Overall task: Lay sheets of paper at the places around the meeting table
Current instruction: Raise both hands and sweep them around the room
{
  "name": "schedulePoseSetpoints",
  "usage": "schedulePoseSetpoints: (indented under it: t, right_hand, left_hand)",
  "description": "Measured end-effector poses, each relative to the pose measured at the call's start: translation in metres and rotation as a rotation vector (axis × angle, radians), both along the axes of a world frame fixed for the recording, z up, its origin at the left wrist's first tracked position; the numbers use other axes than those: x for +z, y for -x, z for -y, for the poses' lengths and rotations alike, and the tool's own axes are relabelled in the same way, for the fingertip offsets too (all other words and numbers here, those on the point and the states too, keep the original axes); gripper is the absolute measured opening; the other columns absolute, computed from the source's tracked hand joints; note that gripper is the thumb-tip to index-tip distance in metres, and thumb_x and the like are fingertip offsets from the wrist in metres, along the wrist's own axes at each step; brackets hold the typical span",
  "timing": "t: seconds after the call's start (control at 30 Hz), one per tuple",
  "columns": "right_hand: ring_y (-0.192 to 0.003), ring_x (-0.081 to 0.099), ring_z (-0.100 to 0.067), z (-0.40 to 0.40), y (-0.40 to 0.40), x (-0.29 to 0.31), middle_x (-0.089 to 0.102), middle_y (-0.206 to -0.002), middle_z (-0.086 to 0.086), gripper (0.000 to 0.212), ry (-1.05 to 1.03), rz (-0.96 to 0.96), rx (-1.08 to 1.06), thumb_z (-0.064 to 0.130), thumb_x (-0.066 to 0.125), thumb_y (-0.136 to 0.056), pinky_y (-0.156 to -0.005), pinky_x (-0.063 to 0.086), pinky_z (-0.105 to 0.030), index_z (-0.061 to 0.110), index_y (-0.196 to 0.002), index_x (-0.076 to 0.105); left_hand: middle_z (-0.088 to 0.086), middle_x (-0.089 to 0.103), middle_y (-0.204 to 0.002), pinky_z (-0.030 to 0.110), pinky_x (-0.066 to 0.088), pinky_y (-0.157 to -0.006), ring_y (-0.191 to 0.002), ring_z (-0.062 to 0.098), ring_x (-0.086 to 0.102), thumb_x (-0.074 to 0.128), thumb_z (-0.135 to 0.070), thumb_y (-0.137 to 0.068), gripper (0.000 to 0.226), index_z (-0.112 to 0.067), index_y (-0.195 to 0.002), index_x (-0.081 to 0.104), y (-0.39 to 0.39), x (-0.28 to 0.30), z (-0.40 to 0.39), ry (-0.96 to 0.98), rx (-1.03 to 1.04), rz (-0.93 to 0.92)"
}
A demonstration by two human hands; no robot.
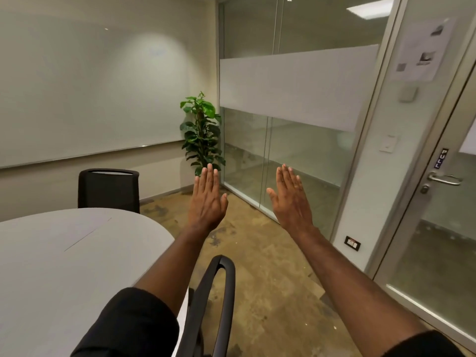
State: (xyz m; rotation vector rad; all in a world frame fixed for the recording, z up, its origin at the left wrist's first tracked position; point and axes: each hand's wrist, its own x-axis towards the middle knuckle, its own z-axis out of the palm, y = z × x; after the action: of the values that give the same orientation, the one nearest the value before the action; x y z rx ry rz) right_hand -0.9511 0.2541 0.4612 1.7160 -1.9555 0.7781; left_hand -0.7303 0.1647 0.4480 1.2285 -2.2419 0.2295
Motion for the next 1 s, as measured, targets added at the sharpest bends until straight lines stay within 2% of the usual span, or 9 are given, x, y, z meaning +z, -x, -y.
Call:
schedulePoseSetpoints:
  t: [0.43, 0.67, 0.87, 1.0]
  right_hand:
    - [-0.156, -0.005, -0.02, 0.275, 0.128, 0.01, 0.001, -0.168, -0.009, 0.073, -0.096, -0.168, 0.155, 0.053, 0.022, -0.103, -0.127, 0.003, -0.041, 0.009, -0.159, 0.005]
    - [-0.156, 0.001, -0.024, 0.423, 0.169, 0.008, 0.007, -0.168, -0.012, 0.074, -0.07, -0.147, 0.239, 0.053, 0.024, -0.103, -0.127, 0.007, -0.042, 0.006, -0.158, 0.011]
    - [-0.156, 0.006, -0.025, 0.562, 0.195, 0.008, 0.012, -0.167, -0.013, 0.072, -0.026, -0.176, 0.345, 0.051, 0.026, -0.103, -0.127, 0.009, -0.042, 0.006, -0.158, 0.014]
    - [-0.155, 0.009, -0.028, 0.655, 0.201, 0.018, 0.013, -0.166, -0.015, 0.074, -0.009, -0.249, 0.457, 0.052, 0.03, -0.103, -0.127, 0.011, -0.043, 0.005, -0.158, 0.014]
  left_hand:
    - [0.017, -0.015, -0.165, 0.049, 0.004, -0.127, -0.154, 0.029, -0.014, 0.019, -0.038, -0.103, 0.068, -0.007, -0.155, -0.01, 0.128, -0.017, 0.274, 0.034, 0.111, -0.119]
    - [0.017, -0.013, -0.166, 0.049, 0.004, -0.127, -0.154, 0.027, -0.013, 0.024, -0.041, -0.104, 0.071, -0.006, -0.157, -0.007, 0.167, -0.017, 0.395, 0.033, 0.178, -0.064]
    - [0.016, -0.01, -0.167, 0.046, 0.003, -0.127, -0.155, 0.027, -0.01, 0.019, -0.048, -0.1, 0.075, -0.007, -0.158, -0.006, 0.191, -0.004, 0.501, 0.083, 0.292, -0.004]
    - [0.017, -0.01, -0.167, 0.049, 0.007, -0.127, -0.155, 0.028, -0.01, 0.015, -0.047, -0.099, 0.074, -0.005, -0.157, -0.005, 0.21, 0.01, 0.57, 0.079, 0.409, 0.017]
